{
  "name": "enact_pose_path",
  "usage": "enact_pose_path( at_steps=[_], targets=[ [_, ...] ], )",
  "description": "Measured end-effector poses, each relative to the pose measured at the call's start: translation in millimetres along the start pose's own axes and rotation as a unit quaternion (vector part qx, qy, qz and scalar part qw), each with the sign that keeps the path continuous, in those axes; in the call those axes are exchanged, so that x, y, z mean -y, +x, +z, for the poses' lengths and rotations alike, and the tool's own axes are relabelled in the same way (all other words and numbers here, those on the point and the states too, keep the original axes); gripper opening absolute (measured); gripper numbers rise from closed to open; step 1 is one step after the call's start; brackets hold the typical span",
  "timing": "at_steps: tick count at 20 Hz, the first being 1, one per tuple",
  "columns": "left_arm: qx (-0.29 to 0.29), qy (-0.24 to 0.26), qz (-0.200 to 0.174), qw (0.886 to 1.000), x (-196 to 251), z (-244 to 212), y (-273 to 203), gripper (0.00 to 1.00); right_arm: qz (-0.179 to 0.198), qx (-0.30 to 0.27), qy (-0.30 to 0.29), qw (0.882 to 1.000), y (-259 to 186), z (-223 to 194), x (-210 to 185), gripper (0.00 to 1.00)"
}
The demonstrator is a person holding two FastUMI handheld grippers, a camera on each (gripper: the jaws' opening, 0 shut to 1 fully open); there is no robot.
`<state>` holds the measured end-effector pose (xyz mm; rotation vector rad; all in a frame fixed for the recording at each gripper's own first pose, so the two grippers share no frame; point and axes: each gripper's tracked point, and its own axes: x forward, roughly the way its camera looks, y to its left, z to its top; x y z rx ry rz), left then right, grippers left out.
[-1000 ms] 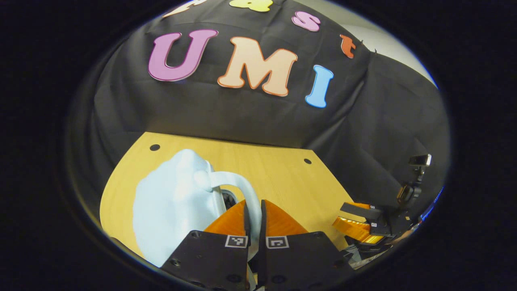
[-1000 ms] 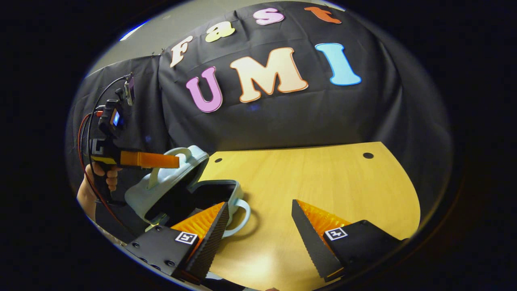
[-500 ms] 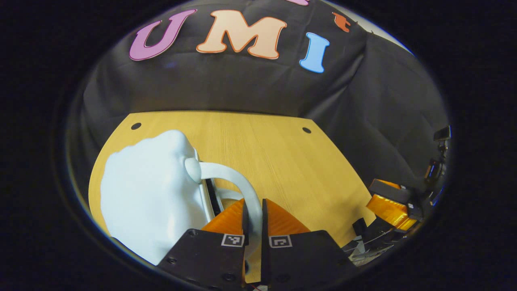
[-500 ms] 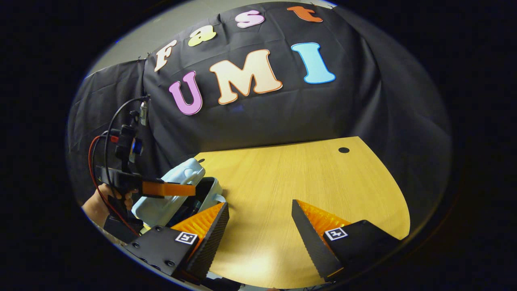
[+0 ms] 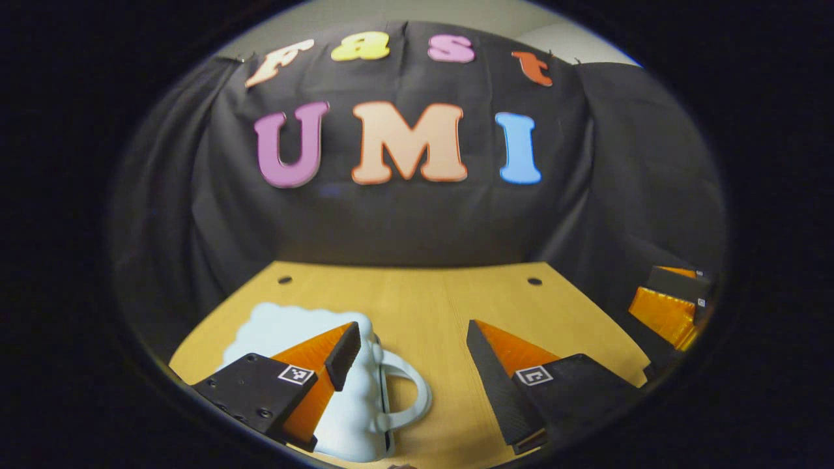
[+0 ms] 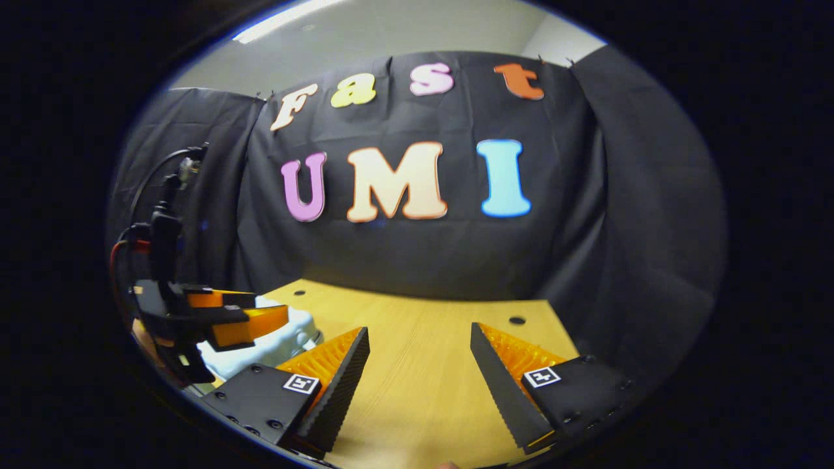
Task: First open the suitcase, pack the skin care products into it, and then close the suitcase.
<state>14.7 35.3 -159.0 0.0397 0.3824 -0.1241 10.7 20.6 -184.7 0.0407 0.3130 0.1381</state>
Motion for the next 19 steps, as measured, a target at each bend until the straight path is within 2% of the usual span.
enact_pose_path(
  at_steps=[2, 5, 9, 11, 13, 14, 19],
  targets=[
    [0.03, 0.023, -0.002, 0.999, 8, 27, -13, 0.95, -0.02, 0.04, 0.002, 0.999, -1, 33, 5, 0.98],
    [0.078, 0.013, -0.019, 0.997, 15, 69, -19, 0.95, -0.05, 0.101, 0.002, 0.994, -1, 81, 11, 0.98],
    [0.115, 0.005, -0.027, 0.993, 4, 106, -20, 0.96, -0.068, 0.142, -0.005, 0.988, -2, 115, 4, 0.98],
    [0.124, 0.01, -0.029, 0.992, -2, 114, -21, 0.96, -0.075, 0.15, -0.011, 0.986, -2, 123, 0, 0.94],
    [0.13, 0.015, -0.025, 0.991, -12, 116, -22, 0.99, -0.071, 0.154, -0.009, 0.986, -2, 126, -12, 0.98],
    [0.127, 0.016, -0.023, 0.992, -16, 116, -22, 0.95, -0.069, 0.155, -0.011, 0.985, -3, 128, -16, 0.97],
    [0.129, 0.004, -0.024, 0.991, -29, 120, -24, 0.95, -0.057, 0.162, -0.026, 0.985, -1, 138, -38, 0.97]
  ],
)
